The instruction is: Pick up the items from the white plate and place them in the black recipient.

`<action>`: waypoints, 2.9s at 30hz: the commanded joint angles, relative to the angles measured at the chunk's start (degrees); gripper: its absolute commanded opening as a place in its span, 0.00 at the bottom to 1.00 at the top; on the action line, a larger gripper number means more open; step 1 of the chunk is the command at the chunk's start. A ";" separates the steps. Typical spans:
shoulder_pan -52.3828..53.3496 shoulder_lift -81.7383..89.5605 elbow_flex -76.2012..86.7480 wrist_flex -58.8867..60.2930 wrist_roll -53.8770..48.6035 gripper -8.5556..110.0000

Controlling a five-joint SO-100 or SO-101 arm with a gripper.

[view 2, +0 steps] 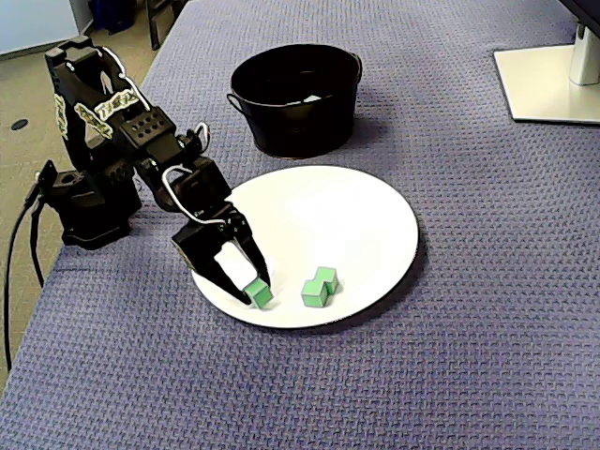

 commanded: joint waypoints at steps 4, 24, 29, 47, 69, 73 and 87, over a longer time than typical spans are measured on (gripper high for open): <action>-5.63 18.11 -30.32 34.98 33.57 0.07; -68.82 -32.70 -84.64 57.13 84.20 0.07; -71.72 -33.75 -76.90 56.25 83.06 0.30; -10.37 -6.77 -66.71 57.48 73.83 0.52; -4.04 -38.32 -67.24 48.43 61.79 0.42; -3.78 -40.87 -68.29 46.93 60.64 0.37; -6.42 -42.28 -68.91 45.09 59.24 0.20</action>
